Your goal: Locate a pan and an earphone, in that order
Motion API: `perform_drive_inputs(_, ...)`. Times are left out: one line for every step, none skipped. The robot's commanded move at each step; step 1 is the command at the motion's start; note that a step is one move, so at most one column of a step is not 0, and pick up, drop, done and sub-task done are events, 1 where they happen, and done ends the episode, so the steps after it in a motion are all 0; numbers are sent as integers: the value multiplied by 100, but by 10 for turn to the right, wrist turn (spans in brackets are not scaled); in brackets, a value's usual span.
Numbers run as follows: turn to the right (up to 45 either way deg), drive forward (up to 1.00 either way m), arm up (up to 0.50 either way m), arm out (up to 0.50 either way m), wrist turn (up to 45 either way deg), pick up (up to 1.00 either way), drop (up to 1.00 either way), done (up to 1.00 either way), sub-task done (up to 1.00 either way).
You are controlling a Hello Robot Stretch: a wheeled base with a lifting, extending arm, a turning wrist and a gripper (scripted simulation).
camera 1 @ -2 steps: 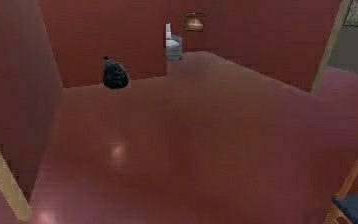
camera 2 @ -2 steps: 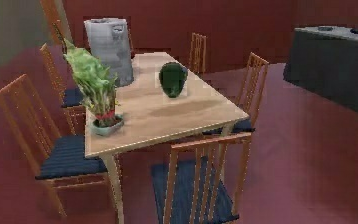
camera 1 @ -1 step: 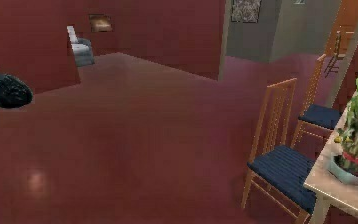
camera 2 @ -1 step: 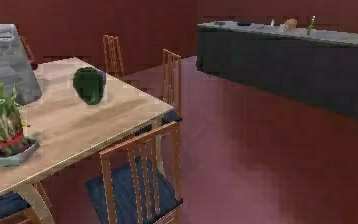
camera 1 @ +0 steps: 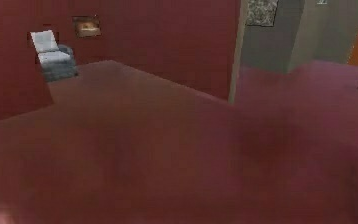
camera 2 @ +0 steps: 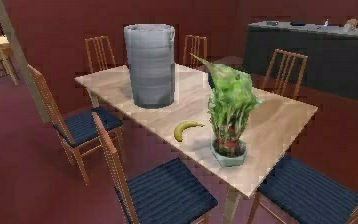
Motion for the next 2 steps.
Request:
perform_drive_inputs(60,0,0,0,0,0,0,0,0)
perform_drive_inputs(0,15,0,0,0,0,0,0,0)
